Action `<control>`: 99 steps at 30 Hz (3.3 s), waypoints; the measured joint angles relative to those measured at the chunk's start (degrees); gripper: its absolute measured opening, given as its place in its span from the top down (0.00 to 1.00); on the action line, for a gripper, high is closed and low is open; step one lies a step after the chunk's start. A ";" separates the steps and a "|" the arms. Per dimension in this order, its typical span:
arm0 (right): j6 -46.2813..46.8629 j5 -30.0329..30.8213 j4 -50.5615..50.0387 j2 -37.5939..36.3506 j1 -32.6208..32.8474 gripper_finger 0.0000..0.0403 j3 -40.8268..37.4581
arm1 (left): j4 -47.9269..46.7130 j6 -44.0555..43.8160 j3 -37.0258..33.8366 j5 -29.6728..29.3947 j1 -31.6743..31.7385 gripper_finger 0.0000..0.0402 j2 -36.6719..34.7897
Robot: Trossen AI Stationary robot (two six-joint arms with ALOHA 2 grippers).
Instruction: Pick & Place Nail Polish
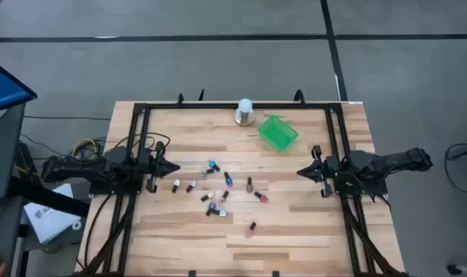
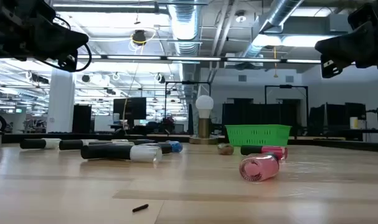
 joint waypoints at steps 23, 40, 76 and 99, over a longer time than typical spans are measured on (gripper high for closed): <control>-0.01 0.02 0.02 0.01 -0.02 1.00 -0.01 | 0.00 0.00 0.00 -0.02 0.00 0.98 0.02; -0.01 0.01 0.00 0.01 0.00 1.00 -0.01 | 0.00 0.00 0.00 -0.02 0.00 0.98 0.02; 0.00 0.00 0.00 0.02 0.00 1.00 -0.01 | 2.12 -10.74 -0.01 0.03 -0.02 0.98 0.02; 0.01 0.02 0.01 0.02 -0.63 1.00 0.00 | 8.34 -46.51 20.22 -3.00 -2.63 1.00 17.89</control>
